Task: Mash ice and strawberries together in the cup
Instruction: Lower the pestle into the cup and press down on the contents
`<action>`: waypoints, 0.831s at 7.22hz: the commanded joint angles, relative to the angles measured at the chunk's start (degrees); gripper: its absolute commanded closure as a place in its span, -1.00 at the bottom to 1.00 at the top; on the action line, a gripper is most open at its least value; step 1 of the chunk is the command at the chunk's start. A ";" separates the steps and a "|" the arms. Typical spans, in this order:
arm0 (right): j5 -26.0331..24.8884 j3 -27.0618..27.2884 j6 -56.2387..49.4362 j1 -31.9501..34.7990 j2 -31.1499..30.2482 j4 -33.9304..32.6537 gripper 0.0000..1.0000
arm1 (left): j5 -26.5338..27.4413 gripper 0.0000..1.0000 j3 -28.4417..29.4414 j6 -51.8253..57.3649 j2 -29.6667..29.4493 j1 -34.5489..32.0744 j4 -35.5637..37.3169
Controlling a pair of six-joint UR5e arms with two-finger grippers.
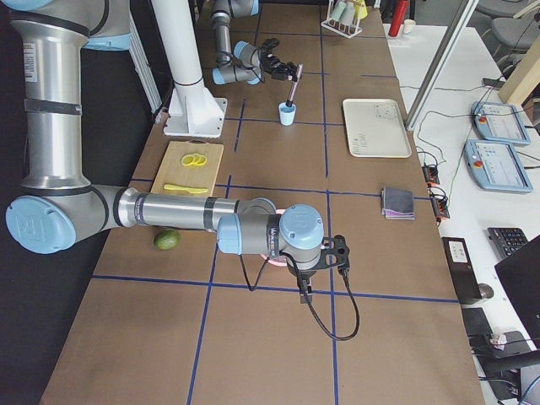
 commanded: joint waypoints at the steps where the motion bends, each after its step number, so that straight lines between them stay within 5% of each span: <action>1: -0.04 -0.67 -0.07 0.00 0.07 0.09 -0.99 | 0.07 1.00 0.53 -0.61 -0.06 0.43 0.15; 6: 0.14 -1.29 -0.07 0.00 0.33 0.26 -0.99 | 1.74 1.00 3.43 -0.79 -1.65 1.57 0.16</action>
